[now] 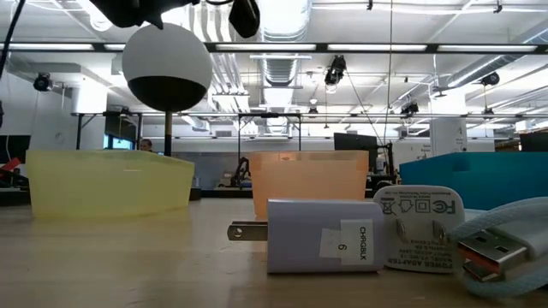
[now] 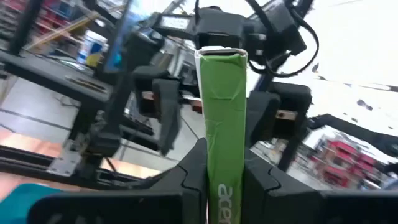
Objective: Pick and place items into bin
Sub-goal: Put the left card reader box into the blue bin
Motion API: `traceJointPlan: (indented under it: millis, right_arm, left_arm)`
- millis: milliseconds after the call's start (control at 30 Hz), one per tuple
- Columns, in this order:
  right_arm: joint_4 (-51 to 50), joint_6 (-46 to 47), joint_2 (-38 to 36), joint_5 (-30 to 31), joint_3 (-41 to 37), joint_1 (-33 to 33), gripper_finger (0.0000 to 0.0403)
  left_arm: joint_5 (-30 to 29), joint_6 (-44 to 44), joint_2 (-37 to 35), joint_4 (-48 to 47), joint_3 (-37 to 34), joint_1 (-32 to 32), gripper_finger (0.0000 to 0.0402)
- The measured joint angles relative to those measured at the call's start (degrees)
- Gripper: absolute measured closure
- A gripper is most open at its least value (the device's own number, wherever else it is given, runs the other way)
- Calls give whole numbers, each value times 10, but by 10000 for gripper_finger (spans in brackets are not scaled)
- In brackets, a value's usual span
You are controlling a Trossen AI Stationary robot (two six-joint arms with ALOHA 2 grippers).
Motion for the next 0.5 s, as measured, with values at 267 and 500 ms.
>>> traceJointPlan:
  millis: [267, 500]
  right_arm:
    - [4, 6, -4, -3, 0, 1, 129]
    - [56, -29, 16, -3, 0, -10, 129]
  left_arm:
    - [39, 0, 7, -2, 2, 0, 366]
    - [48, -1, 24, 16, 16, 3, 366]
